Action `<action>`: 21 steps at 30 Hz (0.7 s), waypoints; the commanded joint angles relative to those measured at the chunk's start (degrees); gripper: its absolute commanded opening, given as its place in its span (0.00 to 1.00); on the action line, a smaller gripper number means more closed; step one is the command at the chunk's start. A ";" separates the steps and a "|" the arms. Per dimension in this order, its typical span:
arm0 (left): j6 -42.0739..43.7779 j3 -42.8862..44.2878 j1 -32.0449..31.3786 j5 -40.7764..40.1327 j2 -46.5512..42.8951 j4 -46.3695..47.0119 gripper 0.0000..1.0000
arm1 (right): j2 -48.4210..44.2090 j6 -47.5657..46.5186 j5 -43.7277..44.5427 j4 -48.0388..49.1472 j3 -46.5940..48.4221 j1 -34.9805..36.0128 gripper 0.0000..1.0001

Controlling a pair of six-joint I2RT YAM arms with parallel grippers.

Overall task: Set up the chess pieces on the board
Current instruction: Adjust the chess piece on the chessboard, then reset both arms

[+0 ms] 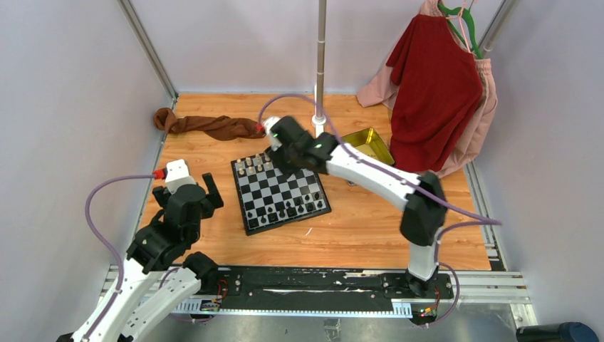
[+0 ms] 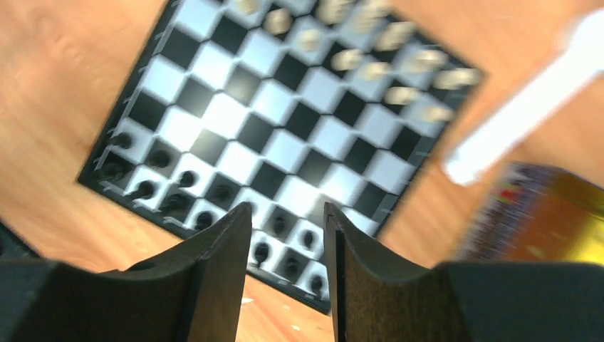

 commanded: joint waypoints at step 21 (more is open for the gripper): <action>-0.22 0.99 -0.29 2.25 25.38 22.39 1.00 | -33.63 -0.01 27.42 10.88 -36.69 -23.46 0.71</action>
